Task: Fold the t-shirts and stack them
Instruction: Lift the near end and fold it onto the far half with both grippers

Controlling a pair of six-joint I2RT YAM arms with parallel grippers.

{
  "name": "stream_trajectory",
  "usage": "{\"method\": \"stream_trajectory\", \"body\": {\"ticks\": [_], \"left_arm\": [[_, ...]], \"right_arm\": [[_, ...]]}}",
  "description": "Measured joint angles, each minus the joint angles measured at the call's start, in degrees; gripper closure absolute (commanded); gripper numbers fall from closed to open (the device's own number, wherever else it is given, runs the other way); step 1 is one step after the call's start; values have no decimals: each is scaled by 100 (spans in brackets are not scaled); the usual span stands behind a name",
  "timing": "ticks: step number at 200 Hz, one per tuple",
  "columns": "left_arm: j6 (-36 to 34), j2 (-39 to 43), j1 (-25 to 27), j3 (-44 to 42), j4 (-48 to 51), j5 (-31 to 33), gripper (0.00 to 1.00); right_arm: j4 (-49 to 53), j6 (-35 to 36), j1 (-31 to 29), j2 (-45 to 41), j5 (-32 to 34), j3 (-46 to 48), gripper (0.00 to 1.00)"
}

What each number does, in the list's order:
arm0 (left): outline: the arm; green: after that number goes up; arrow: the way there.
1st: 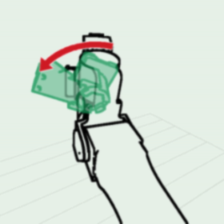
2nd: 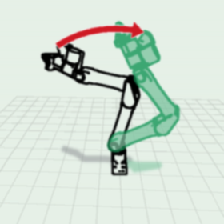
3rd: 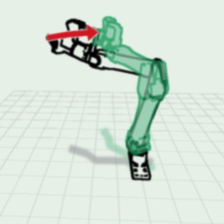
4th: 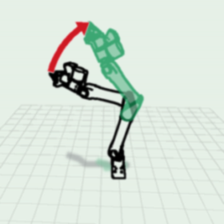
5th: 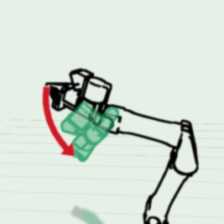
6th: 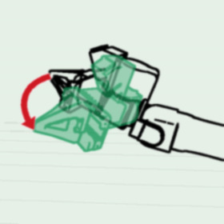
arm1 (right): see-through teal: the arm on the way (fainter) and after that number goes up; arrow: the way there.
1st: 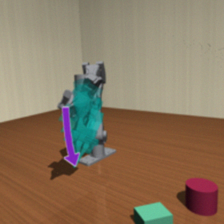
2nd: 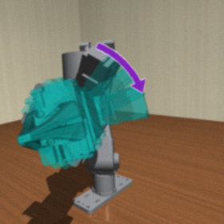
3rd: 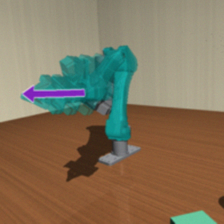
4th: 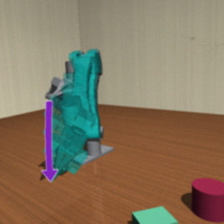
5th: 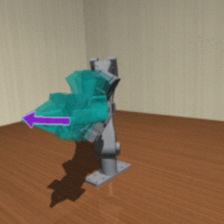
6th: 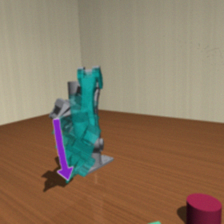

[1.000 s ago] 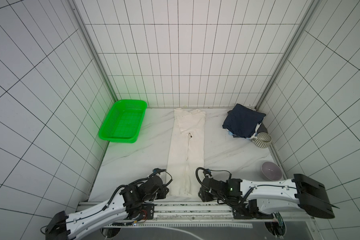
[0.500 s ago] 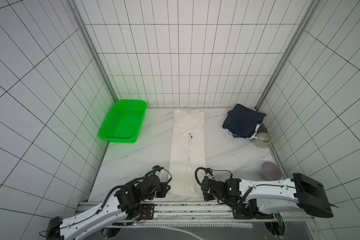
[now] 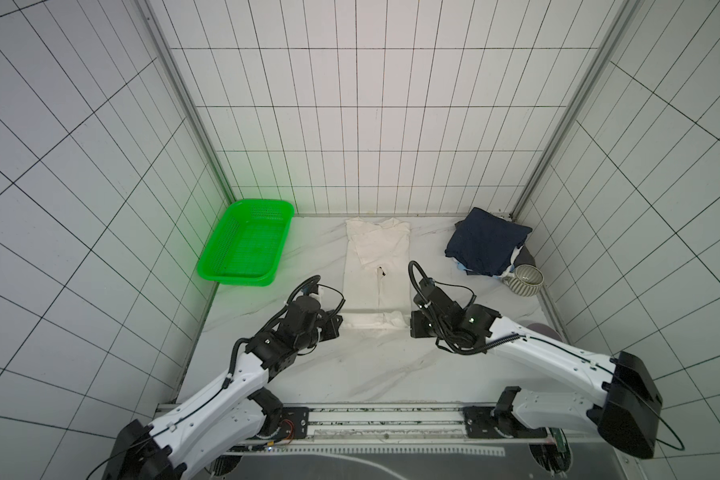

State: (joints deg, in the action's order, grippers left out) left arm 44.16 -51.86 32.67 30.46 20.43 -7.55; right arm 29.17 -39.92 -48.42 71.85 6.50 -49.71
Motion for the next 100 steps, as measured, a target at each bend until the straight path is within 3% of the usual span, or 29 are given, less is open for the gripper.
{"method": "stream_trajectory", "body": {"ticks": [34, 62, 100], "left_arm": [[-627, -1886, -774, 992, -415, -511, 100], [-1001, -3410, -1088, 2085, -691, -953, 100], [-1270, -4894, -1397, 3158, -763, -1469, 100]], "right_arm": [[-225, 946, 885, 1296, -562, -850, 100], [-286, 1464, 1401, 2210, -870, -1491, 100], [-282, 1871, 2105, 2977, -1355, -2194, 100]]}}
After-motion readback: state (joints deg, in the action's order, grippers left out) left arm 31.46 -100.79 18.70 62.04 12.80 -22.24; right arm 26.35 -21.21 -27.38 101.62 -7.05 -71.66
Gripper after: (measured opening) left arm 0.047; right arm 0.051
